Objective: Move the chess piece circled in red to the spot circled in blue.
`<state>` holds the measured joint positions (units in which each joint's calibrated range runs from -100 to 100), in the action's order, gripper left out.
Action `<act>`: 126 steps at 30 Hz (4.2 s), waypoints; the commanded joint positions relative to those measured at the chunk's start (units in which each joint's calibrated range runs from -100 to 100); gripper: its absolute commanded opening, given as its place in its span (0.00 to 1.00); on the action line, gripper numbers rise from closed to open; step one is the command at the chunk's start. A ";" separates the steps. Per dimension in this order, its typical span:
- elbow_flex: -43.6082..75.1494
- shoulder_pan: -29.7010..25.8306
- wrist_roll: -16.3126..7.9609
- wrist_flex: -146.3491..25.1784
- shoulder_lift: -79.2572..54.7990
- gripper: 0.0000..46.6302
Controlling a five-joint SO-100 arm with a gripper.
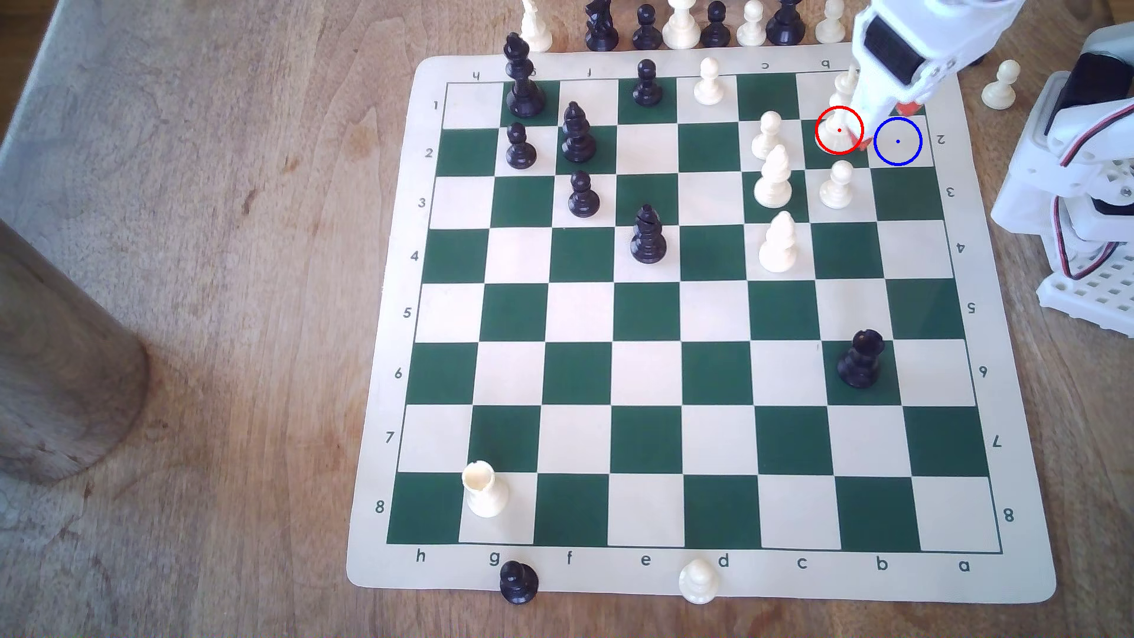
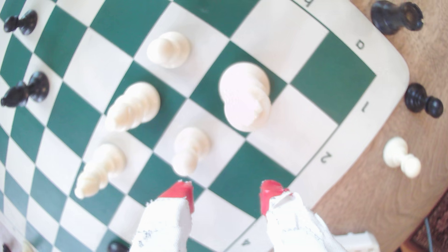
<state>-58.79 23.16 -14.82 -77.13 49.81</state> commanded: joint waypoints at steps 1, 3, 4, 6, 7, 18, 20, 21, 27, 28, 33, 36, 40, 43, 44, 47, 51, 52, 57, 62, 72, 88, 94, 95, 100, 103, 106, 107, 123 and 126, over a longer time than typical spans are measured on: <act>-0.05 0.74 0.78 2.19 -0.24 0.30; -0.32 1.21 1.37 3.09 -0.41 0.30; -0.41 1.44 1.71 3.34 -0.66 0.30; -0.50 2.54 2.74 4.32 -1.76 0.31; -0.59 3.01 3.03 4.81 -2.19 0.32; -1.59 5.51 4.84 12.27 -5.50 0.38; -1.68 5.67 4.88 12.92 -5.50 0.38; -1.68 5.82 4.88 13.33 -5.50 0.38; -1.77 6.29 5.27 15.05 -4.82 0.36; -1.77 6.29 5.27 15.05 -4.74 0.35; -1.77 6.29 5.27 15.22 -3.55 0.23; -1.95 5.98 4.98 15.71 -1.68 0.03; -2.23 5.59 4.84 15.95 -1.08 0.00; -2.23 5.51 4.74 15.79 -0.75 0.00; -2.14 5.51 4.64 15.79 -0.66 0.00; -1.14 5.74 4.40 15.71 0.44 0.00; 0.58 4.88 3.66 14.31 5.54 0.00; 0.95 4.57 3.52 13.82 6.73 0.00; 3.85 4.34 3.52 9.89 9.95 0.00; 7.02 3.24 4.20 0.55 12.67 0.00; 2.31 6.92 6.59 -1.66 13.26 0.00; -7.30 11.14 8.40 7.84 8.08 0.00; -8.57 12.31 8.99 9.07 6.22 0.00; -8.66 12.39 9.04 9.07 6.22 0.00; -9.12 12.39 9.08 9.07 5.96 0.00; -9.12 12.39 9.04 9.24 6.05 0.00; -9.12 12.39 9.08 9.24 5.88 0.08; -9.21 12.39 9.13 9.07 5.79 0.12; -6.67 12.47 9.47 -0.51 10.46 0.45; -5.85 12.00 9.67 -4.11 12.16 0.45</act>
<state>-68.46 35.40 -5.25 -77.77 59.45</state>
